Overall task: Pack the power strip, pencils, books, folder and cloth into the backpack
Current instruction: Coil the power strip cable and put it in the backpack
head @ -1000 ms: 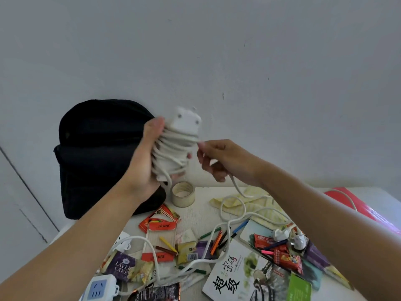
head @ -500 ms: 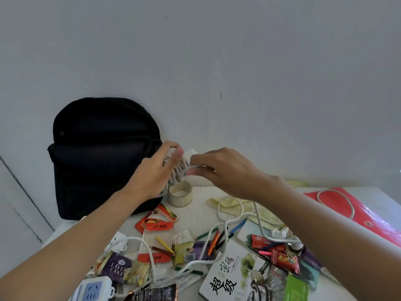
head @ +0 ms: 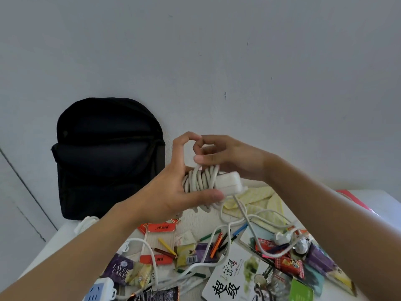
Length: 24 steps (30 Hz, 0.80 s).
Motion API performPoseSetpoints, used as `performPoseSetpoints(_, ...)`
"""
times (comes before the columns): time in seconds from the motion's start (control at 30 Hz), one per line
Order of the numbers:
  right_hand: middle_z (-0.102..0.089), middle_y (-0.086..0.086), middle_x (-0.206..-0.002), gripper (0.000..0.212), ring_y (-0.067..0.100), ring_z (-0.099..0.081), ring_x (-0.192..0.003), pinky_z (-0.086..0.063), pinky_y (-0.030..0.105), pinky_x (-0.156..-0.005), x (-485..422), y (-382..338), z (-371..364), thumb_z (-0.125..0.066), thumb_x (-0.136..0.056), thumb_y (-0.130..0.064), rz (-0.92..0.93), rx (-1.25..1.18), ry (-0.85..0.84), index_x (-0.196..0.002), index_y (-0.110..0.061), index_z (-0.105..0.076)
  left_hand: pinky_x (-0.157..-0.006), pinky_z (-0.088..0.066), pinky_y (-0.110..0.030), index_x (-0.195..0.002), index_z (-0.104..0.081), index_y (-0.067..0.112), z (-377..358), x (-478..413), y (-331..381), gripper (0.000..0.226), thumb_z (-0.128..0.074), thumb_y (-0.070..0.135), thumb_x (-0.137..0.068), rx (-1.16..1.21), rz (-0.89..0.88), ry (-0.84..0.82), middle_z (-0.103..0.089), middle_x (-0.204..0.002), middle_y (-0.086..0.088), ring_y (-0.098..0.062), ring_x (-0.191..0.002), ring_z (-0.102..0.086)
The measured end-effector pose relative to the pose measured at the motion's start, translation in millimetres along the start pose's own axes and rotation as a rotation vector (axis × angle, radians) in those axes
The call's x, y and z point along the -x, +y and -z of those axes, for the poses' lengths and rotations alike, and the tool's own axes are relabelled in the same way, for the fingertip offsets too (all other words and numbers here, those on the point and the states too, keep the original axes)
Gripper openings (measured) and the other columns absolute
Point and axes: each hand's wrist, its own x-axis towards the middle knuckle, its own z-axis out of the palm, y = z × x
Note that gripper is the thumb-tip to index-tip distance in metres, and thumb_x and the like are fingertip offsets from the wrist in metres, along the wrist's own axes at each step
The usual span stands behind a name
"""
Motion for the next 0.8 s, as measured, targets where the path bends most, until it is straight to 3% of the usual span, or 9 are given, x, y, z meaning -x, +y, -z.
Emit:
performPoseSetpoints(0.13, -0.053, 0.008, -0.083, 0.034, 0.022, -0.046, -0.072, -0.039, 0.030, -0.064, 4, 23, -1, -0.066, -0.084, -0.034, -0.101, -0.187, 0.038, -0.100, -0.007, -0.052, -0.067, -0.062, -0.058, -0.129, -0.031, 0.044, 1, -1, 14, 0.073, -0.077, 0.064, -0.075, 0.219, -0.093, 0.182, -0.076, -0.099, -0.007, -0.040, -0.077, -0.073)
performPoseSetpoints(0.2, -0.043, 0.004, -0.068, 0.030, 0.018, -0.035, -0.061, -0.029, 0.031, -0.060, 7, 34, -1, -0.056, -0.097, -0.037, -0.170, -0.164, 0.064, -0.094, -0.009, -0.049, -0.061, -0.062, -0.034, -0.123, -0.038, 0.031, 12, -9, 18, 0.056, -0.065, 0.058, -0.082, 0.221, -0.116, 0.385, -0.072, -0.090, 0.014, -0.015, -0.073, -0.073)
performPoseSetpoints(0.27, -0.030, 0.002, -0.063, 0.031, 0.017, -0.026, -0.056, -0.024, 0.032, -0.056, 10, 41, -3, -0.050, -0.104, -0.034, -0.199, -0.101, 0.086, -0.086, -0.008, -0.049, -0.059, -0.056, -0.021, -0.121, -0.042, 0.022, 27, -21, 12, 0.046, -0.055, 0.049, -0.087, 0.168, -0.082, 0.548, -0.067, -0.082, 0.017, -0.003, -0.070, -0.070)
performPoseSetpoints(0.33, -0.030, -0.002, -0.058, 0.030, 0.014, -0.026, -0.051, -0.025, 0.028, -0.052, 14, 38, -5, -0.052, -0.104, -0.033, -0.249, 0.135, 0.093, -0.088, -0.007, -0.053, -0.059, -0.057, -0.023, -0.121, -0.044, 0.022, 39, -30, -3, 0.046, -0.059, 0.051, -0.088, 0.063, -0.039, 0.604, -0.067, -0.083, 0.018, -0.005, -0.069, -0.071)
performPoseSetpoints(0.4, -0.040, -0.010, -0.054, 0.024, 0.006, -0.034, -0.043, -0.030, 0.021, -0.052, 19, 32, -8, -0.052, -0.103, -0.035, -0.239, 0.581, 0.069, -0.094, -0.013, -0.057, -0.058, -0.057, -0.024, -0.121, -0.045, 0.025, 45, -36, -20, 0.048, -0.063, 0.054, -0.088, -0.037, 0.022, 0.620, -0.069, -0.084, 0.016, -0.009, -0.067, -0.073)
performPoseSetpoints(0.47, -0.048, -0.011, -0.057, 0.016, 0.001, -0.045, -0.047, -0.034, 0.021, -0.055, 21, 28, -11, -0.049, -0.104, -0.038, -0.181, 0.883, 0.072, -0.100, -0.024, -0.058, -0.054, -0.054, -0.020, -0.123, -0.047, 0.029, 45, -38, -35, 0.047, -0.063, 0.056, -0.087, -0.073, 0.121, 0.599, -0.069, -0.086, 0.008, -0.007, -0.062, -0.071)
performPoseSetpoints(0.6, -0.053, -0.014, -0.064, 0.021, 0.009, -0.050, -0.061, -0.037, 0.030, -0.060, 21, 15, -8, -0.049, -0.102, -0.045, -0.034, 1.163, 0.223, -0.103, -0.030, -0.064, -0.053, -0.051, -0.022, -0.119, -0.049, 0.035, 35, -32, -57, 0.049, -0.058, 0.067, -0.083, -0.276, 0.206, 0.394, -0.072, -0.087, 0.003, -0.008, -0.060, -0.069)
performPoseSetpoints(0.7, -0.057, -0.012, -0.081, 0.020, 0.012, -0.051, -0.071, -0.038, 0.032, -0.061, 18, 13, -2, -0.059, -0.096, -0.048, 0.126, 1.188, 0.297, -0.099, -0.030, -0.068, -0.055, -0.053, -0.028, -0.123, -0.047, 0.036, 25, -26, -61, 0.049, -0.054, 0.069, -0.087, -0.406, 0.145, 0.207, -0.072, -0.084, 0.005, -0.007, -0.061, -0.068)
performPoseSetpoints(0.8, -0.052, -0.011, -0.078, 0.031, 0.012, -0.049, -0.067, -0.042, 0.033, -0.059, 16, 16, 3, -0.067, -0.084, -0.054, 0.239, 1.100, 0.374, -0.091, -0.025, -0.069, -0.056, -0.057, -0.033, -0.126, -0.044, 0.034, 20, -23, -54, 0.054, -0.050, 0.073, -0.089, -0.405, 0.076, 0.116, -0.073, -0.085, 0.004, -0.011, -0.065, -0.070)
